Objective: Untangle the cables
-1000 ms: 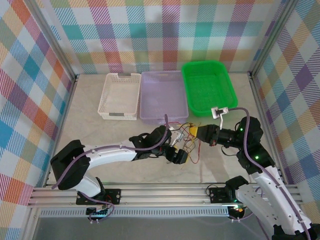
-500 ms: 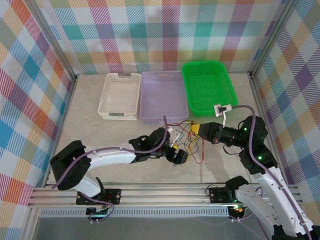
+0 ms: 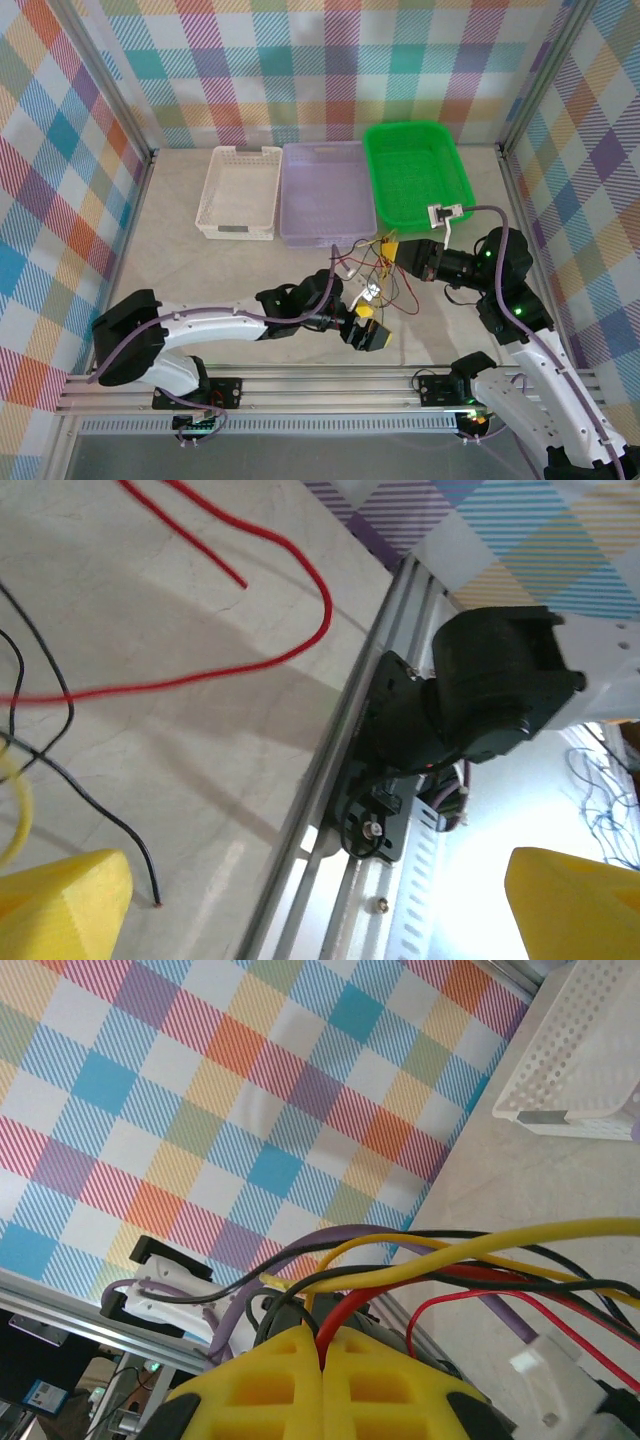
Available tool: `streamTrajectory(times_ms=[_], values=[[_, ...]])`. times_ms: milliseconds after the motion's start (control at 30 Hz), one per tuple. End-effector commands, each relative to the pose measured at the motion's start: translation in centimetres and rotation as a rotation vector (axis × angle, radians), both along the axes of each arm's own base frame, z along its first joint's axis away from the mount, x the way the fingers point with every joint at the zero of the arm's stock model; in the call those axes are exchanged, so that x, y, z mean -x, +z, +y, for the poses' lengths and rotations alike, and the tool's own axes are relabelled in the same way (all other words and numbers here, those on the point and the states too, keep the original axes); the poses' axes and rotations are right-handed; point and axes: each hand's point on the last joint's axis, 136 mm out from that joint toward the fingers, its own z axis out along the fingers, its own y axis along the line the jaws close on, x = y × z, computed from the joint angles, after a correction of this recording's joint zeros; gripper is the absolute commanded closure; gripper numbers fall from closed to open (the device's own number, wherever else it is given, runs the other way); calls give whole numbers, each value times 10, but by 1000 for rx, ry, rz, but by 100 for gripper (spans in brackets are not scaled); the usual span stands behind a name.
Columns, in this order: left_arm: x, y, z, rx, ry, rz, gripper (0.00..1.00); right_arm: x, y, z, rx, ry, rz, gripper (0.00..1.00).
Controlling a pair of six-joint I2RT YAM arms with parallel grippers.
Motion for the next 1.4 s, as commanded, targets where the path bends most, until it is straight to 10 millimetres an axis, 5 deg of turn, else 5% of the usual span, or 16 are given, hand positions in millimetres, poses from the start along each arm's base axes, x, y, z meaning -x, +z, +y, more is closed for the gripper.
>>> streamTrajectory(times_ms=[0, 200, 333, 400, 567, 700, 767, 833, 867, 1133, 1367], values=[[-11, -9, 4, -96, 56, -63, 6, 6, 22, -3, -11, -13, -67, 100], [-41, -10, 40, -156, 261, -182, 5, 4, 16, -3, -9, -17, -56, 100], [-44, 8, 56, -87, 313, -232, 11, 3, 13, -2, -5, -14, -52, 100], [-46, 18, 65, -48, 344, -256, 19, 3, 12, -1, -4, -9, -50, 100], [-56, 34, 87, -16, 420, -290, 61, 1, 5, 0, 6, -9, -45, 100], [-63, 48, 103, 42, 475, -274, 68, -3, -10, 1, 23, -14, -20, 100], [-62, 55, 109, 82, 492, -259, 56, -5, -16, 2, 25, -11, -6, 100], [-60, 60, 114, 115, 497, -248, 28, -5, -21, 4, 22, -2, 0, 100], [-59, 63, 115, 131, 496, -241, 22, -6, -22, 4, 22, -1, 1, 100], [-53, 88, 134, 280, 556, -194, 2, -7, -22, 7, 20, 7, -8, 100], [-76, 81, 162, 227, 740, -200, 0, -5, -23, 10, 13, 25, -17, 100]])
